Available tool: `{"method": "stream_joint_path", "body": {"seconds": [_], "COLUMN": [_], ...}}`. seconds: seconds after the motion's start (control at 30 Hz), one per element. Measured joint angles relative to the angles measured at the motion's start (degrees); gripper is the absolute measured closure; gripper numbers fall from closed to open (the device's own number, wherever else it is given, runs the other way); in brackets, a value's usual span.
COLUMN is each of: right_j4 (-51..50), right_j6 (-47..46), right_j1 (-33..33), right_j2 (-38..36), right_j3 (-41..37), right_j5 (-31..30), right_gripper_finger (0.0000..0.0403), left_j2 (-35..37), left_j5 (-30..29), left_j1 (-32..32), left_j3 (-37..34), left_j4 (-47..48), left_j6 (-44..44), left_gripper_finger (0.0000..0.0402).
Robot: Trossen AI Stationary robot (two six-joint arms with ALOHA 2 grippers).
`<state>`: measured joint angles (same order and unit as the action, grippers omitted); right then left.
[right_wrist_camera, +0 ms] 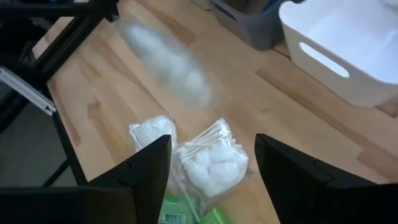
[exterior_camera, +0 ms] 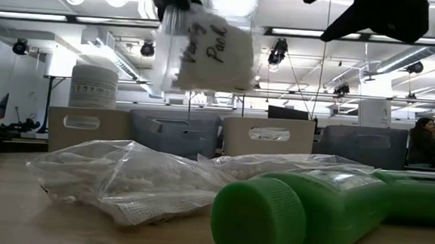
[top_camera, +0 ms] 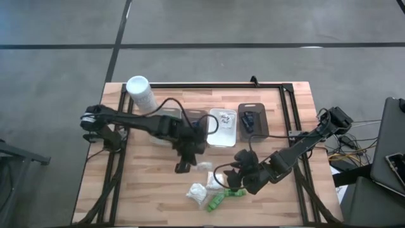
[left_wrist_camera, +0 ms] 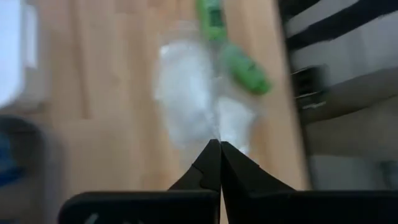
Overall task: Pick & Place Travel size toiletries
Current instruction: Put the white cotton pack into the white bin
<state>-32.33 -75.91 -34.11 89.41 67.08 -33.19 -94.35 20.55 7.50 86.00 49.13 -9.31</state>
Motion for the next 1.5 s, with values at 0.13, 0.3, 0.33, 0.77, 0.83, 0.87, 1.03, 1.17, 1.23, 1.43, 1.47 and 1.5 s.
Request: {"method": "stream_joint_path", "body": {"seconds": [0.13, 0.3, 0.33, 0.77, 0.83, 0.87, 1.03, 1.17, 1.23, 1.43, 1.47, 1.5], "right_j4": [0.15, 0.4, 0.95, 3.8, 6.02, 7.94, 25.69, 46.65, 56.92, 78.41, 80.89, 83.33], "right_j6": [2.42, 2.7, 3.01, -11.82, -19.8, -23.86, -37.7, -35.23, -30.85, -10.58, -7.96, -5.55], "right_j1": [0.0, -0.03, -0.13, -3.93, -4.92, -5.44, -7.62, -7.63, -7.38, -4.01, -3.02, -1.99], "right_j2": [0.0, 0.0, 0.0, -0.89, -0.9, -0.9, -0.82, -0.2, 0.13, 0.15, 0.15, 0.15], "right_j3": [0.23, 0.38, 0.38, -0.85, -2.04, -2.87, -10.23, -16.72, -19.31, -22.44, -22.44, -22.44], "right_j5": [0.0, 0.0, -0.02, -9.88, -16.22, -19.65, -36.15, -45.78, -48.64, -45.41, -43.57, -41.64], "right_gripper_finger": [0.0162, 0.0143, 0.0138, 0.0127, 0.0134, 0.0137, 0.0144, 0.0138, 0.0134, 0.0133, 0.0135, 0.0138], "left_j2": [0.0, 0.0, 0.0, 0.71, 0.74, 0.74, 0.74, 0.74, 0.74, 0.74, 0.74, 0.74], "left_j5": [10.38, 20.18, 21.91, 31.99, 32.55, 32.83, 34.31, 35.42, 35.76, 35.92, 35.92, 35.9], "left_j1": [-3.35, -5.95, -6.4, -15.38, -16.47, -17.08, -19.73, -20.66, -20.8, -20.8, -20.78, -20.78], "left_j3": [0.0, 0.0, 0.0, -0.02, -0.02, -0.02, -0.04, -0.04, 0.15, 0.21, 0.2, 0.18], "left_j4": [-2.95, -10.34, -12.9, -27.08, -30.61, -32.78, -43.27, -49.54, -50.91, -52.55, -52.9, -53.3], "left_j6": [-4.67, -12.2, -14.51, -23.67, -25.24, -26.38, -31.8, -35.39, -36.04, -36.32, -36.36, -36.44], "left_gripper_finger": [0.0401, 0.0401, 0.0401, 0.0401, 0.0401, 0.0401, 0.0401, 0.0401, 0.0401, 0.0401, 0.0401, 0.0401]}}
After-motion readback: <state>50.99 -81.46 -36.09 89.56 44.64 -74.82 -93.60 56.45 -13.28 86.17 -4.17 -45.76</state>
